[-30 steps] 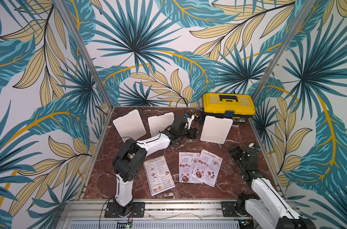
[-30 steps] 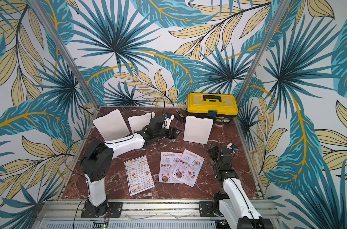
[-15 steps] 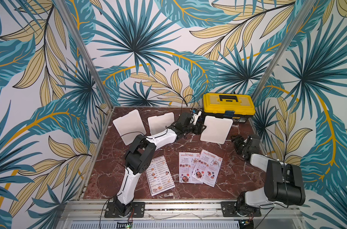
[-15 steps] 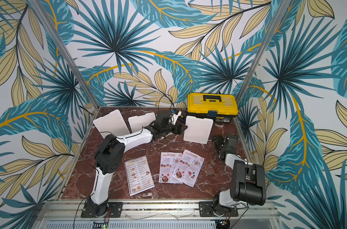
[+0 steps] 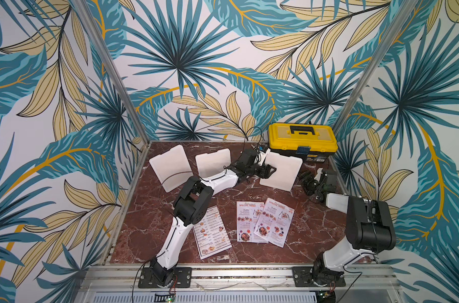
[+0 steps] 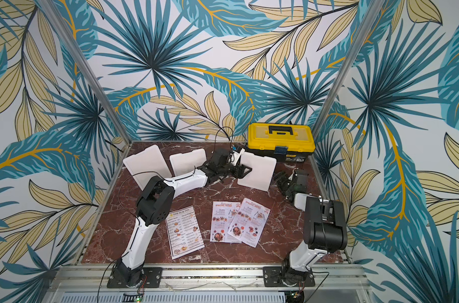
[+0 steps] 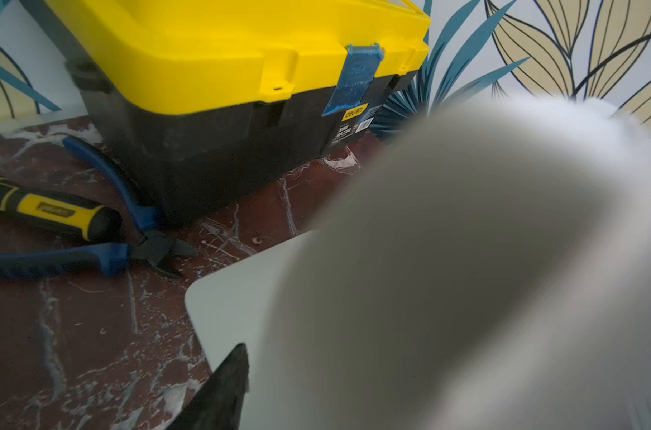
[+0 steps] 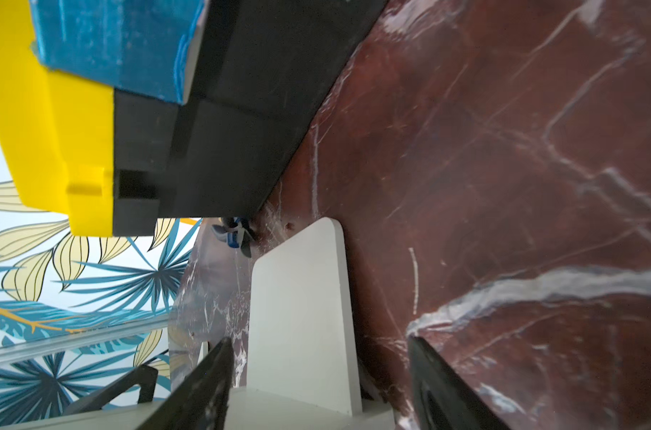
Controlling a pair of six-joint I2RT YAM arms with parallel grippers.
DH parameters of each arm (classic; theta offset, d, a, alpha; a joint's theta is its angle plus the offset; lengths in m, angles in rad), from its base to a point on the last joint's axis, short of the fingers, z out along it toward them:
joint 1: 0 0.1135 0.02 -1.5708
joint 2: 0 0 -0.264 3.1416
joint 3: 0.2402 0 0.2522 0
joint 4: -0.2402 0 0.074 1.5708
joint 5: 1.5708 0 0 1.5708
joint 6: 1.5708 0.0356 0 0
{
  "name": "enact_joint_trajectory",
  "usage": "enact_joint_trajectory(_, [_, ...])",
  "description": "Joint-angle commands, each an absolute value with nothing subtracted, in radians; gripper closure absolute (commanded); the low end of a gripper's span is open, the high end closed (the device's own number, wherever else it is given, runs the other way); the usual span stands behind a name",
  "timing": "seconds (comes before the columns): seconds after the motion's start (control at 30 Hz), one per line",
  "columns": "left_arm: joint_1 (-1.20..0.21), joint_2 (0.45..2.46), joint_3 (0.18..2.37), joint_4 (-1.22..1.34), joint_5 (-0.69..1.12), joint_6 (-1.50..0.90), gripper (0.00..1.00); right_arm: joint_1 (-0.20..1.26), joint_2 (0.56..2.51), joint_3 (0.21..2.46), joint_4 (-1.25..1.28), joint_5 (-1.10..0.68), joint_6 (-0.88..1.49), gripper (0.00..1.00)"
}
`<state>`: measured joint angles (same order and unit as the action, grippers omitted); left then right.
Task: Insert the menus into the narrow rack
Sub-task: Move the narrow rack to the center of the board.
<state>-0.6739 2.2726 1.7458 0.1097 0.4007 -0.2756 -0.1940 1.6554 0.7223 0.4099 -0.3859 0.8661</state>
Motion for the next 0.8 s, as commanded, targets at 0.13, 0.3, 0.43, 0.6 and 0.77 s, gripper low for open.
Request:
enact_joint_trajectory(0.13, [-0.681,2.182,1.605,0.226,0.451,-0.297,0.38,-0.127,1.673,0.732,0.37,-0.397,0.818,0.25])
enact_joint_trajectory(0.3, [-0.681,2.071,1.426,0.323,0.433,-0.309,0.38,-0.092,1.684,0.726,0.377,-0.39,0.816,0.25])
enact_joint_trajectory(0.43, [-0.681,1.984,1.32,0.363,0.386,-0.309,0.38,-0.039,1.69,0.728,0.377,-0.367,0.817,0.25])
enact_joint_trajectory(0.6, [-0.679,1.938,1.248,0.363,0.291,-0.301,0.36,-0.002,1.685,0.717,0.39,-0.332,0.831,0.25])
enact_joint_trajectory(0.77, [-0.679,1.909,1.205,0.364,0.251,-0.304,0.34,0.007,1.661,0.714,0.367,-0.316,0.825,0.25])
